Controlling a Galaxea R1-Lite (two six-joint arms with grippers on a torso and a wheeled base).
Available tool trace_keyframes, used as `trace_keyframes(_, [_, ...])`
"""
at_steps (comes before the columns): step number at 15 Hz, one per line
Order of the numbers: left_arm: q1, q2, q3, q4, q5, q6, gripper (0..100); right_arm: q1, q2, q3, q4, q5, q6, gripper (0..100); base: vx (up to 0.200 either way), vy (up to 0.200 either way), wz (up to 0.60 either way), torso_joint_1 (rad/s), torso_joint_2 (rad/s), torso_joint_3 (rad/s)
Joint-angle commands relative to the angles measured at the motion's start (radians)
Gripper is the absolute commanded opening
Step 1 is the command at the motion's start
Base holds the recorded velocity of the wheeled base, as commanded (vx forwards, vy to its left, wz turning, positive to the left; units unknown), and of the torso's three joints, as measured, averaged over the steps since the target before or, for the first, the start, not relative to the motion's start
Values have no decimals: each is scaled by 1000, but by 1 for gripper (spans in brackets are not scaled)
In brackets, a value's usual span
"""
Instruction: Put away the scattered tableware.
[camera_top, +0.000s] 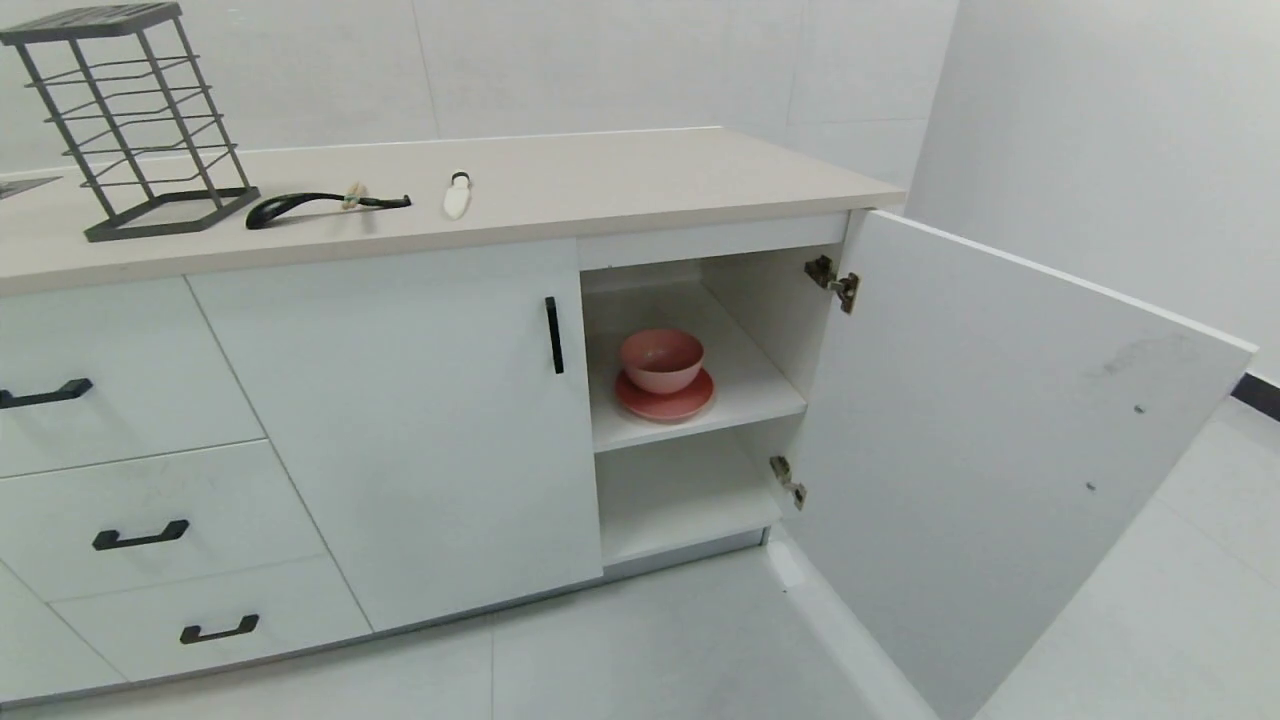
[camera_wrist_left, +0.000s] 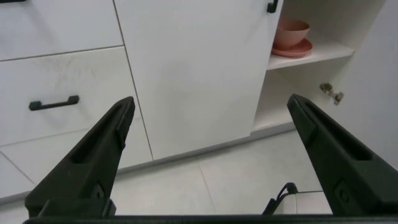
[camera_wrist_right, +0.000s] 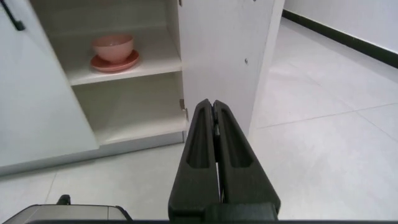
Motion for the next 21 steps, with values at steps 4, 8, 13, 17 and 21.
trace_keyframes(4, [0, 0, 0, 0, 0, -2, 100, 1, 4, 0, 1, -6, -1, 0, -50, -200, 600, 1, 2, 2])
trace_keyframes(8, [0, 0, 0, 0, 0, -2, 100, 1, 4, 0, 1, -2, -1, 0, 0, -200, 150, 2, 2, 1])
trace_keyframes(13, [0, 0, 0, -2, 2, 0, 100, 1, 4, 0, 0, -2, -4, 0, -80, -120, 0, 3, 1, 1])
trace_keyframes(17, [0, 0, 0, -2, 2, 0, 100, 1, 4, 0, 0, -1, -6, 0, -200, 0, 0, 10, -1, 1])
trace_keyframes(21, [0, 2, 0, 0, 2, -2, 100, 1, 4, 0, 0, -2, 2, 0, -150, -100, 0, 1, 1, 5])
